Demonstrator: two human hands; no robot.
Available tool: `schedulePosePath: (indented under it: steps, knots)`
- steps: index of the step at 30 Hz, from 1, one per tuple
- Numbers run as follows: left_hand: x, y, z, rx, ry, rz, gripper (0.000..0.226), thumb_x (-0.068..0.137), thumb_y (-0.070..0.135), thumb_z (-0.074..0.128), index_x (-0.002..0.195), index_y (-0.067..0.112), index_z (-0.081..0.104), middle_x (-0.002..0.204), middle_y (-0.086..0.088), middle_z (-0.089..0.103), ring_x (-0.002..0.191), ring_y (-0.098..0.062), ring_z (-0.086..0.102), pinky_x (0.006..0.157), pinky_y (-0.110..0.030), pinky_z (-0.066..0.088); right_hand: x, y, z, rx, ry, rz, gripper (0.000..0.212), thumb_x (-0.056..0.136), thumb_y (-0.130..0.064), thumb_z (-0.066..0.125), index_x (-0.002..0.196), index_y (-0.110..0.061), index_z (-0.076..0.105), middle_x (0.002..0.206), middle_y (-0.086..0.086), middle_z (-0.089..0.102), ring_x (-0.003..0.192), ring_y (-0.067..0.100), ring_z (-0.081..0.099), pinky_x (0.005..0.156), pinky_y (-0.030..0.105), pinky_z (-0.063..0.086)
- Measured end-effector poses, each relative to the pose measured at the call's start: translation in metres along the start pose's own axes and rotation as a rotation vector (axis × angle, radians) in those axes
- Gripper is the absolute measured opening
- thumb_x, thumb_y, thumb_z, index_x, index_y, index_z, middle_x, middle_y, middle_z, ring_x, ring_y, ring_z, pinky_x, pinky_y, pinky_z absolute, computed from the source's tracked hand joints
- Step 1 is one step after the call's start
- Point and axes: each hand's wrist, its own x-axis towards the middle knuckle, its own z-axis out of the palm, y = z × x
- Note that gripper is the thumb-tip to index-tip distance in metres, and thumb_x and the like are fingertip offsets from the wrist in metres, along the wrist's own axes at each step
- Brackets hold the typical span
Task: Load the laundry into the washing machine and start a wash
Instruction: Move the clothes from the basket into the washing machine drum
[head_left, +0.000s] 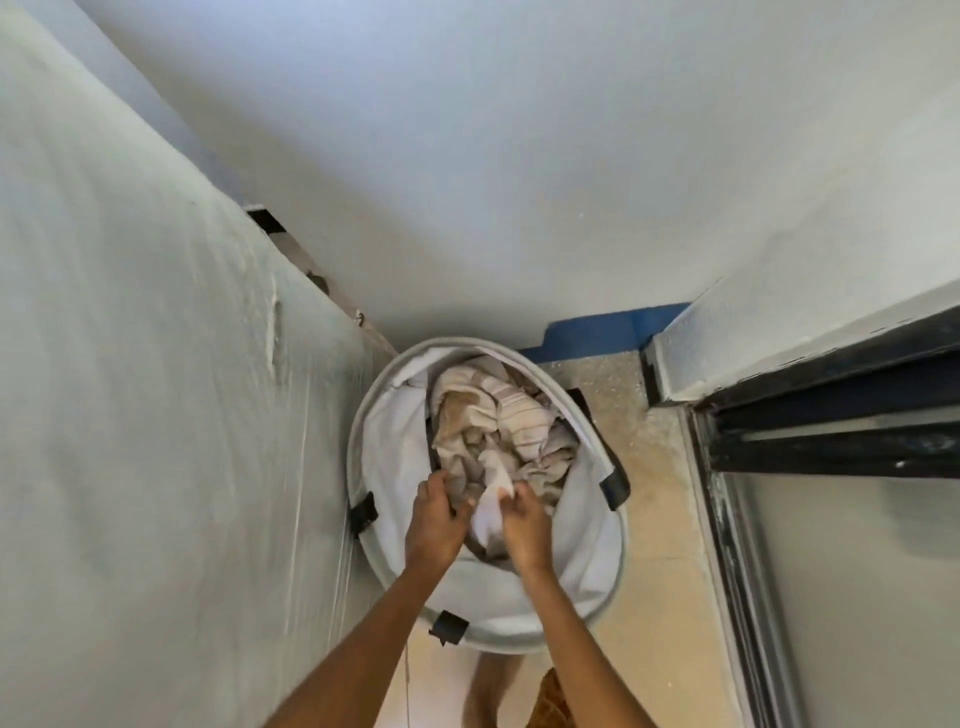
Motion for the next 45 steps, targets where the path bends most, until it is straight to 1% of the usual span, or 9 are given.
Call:
schedulePosePath:
  steps: [7,10,18,27,32,36,39,42,45]
  knots:
    - [-0.071,0.064,-0.077,0.153,0.032,0.258,0.061,0.093,0.016,0.053,0.147,0.013,0.026,0.142,-0.01,0.037,0.129,-0.024,0.038,0.103,-0.031,0.038,-0.127,-0.113,-0.058,0.136,0.162,-0.205,0.021,0.095,-0.019,0.051,0.075,-0.023,0.046,0.065,-0.013,0.05,0.062,0.0,0.049,0.054,0.009,0.038]
    - [-0.107,0.08,-0.11,0.156,0.049,0.294,0.067,0.088,0.023,0.062,0.146,0.014,0.03,0.142,-0.008,0.038,0.129,-0.024,0.039,0.102,-0.036,0.04,-0.174,-0.17,-0.083,0.107,0.164,-0.379,0.021,0.095,-0.02,0.051,0.075,-0.02,0.046,0.064,-0.011,0.049,0.063,0.007,0.049,0.055,0.017,0.036]
    - [-0.188,0.17,-0.218,-0.245,0.205,0.47,0.034,0.092,0.022,0.059,0.125,0.013,0.06,0.121,-0.007,0.062,0.11,-0.026,0.059,0.087,-0.033,0.048,-0.3,-0.341,-0.18,0.194,0.322,-0.88,0.027,0.093,-0.014,0.055,0.071,-0.025,0.046,0.058,-0.013,0.043,0.054,0.001,0.043,0.056,0.023,0.032]
    - [-0.267,0.31,-0.362,-0.159,0.376,0.671,0.031,0.095,0.037,0.05,0.088,0.01,0.063,0.094,-0.018,0.069,0.092,-0.037,0.063,0.066,-0.035,0.04,-0.429,-0.476,-0.275,0.402,0.723,-1.127,0.027,0.094,-0.02,0.053,0.069,-0.02,0.044,0.061,-0.01,0.039,0.057,0.003,0.035,0.063,0.031,0.034]
    - [-0.312,0.353,-0.424,-0.215,0.396,0.897,0.023,0.089,0.024,0.054,0.093,0.006,0.068,0.099,-0.017,0.071,0.094,-0.033,0.063,0.067,-0.032,0.036,-0.45,-0.494,-0.291,0.109,0.848,-1.067,0.027,0.093,-0.028,0.052,0.072,-0.016,0.041,0.065,0.005,0.049,0.067,0.021,0.05,0.059,0.03,0.027]
    - [-0.334,0.386,-0.466,-0.058,0.121,0.921,0.045,0.086,0.012,0.062,0.129,0.007,0.051,0.122,-0.014,0.058,0.108,-0.029,0.057,0.083,-0.028,0.044,-0.426,-0.468,-0.283,-0.174,0.805,-0.834,0.026,0.094,-0.033,0.051,0.082,-0.009,0.054,0.086,0.019,0.064,0.087,0.038,0.06,0.066,0.037,0.04]
    - [-0.341,0.396,-0.481,0.077,-0.047,0.801,0.05,0.086,0.006,0.058,0.134,0.01,0.046,0.117,-0.009,0.044,0.095,-0.025,0.051,0.058,-0.03,0.047,-0.407,-0.445,-0.263,-0.271,0.676,-0.779,0.024,0.095,-0.031,0.05,0.087,-0.01,0.06,0.092,0.017,0.067,0.091,0.036,0.061,0.066,0.035,0.039]
    - [-0.339,0.395,-0.479,-0.179,-0.026,0.724,0.041,0.086,0.005,0.056,0.127,0.008,0.052,0.113,-0.013,0.047,0.093,-0.025,0.051,0.06,-0.032,0.048,-0.404,-0.431,-0.24,-0.118,0.528,-0.884,0.025,0.097,-0.026,0.046,0.098,-0.009,0.065,0.103,0.011,0.066,0.103,0.029,0.059,0.076,0.03,0.042]
    - [-0.337,0.397,-0.468,-0.442,0.046,0.664,0.038,0.086,0.009,0.057,0.124,0.011,0.052,0.122,-0.017,0.054,0.105,-0.03,0.058,0.071,-0.037,0.053,-0.414,-0.414,-0.221,0.148,0.561,-0.941,0.044,0.087,-0.057,0.047,0.111,-0.021,0.055,0.112,-0.005,0.054,0.108,0.014,0.053,0.086,0.03,0.047]
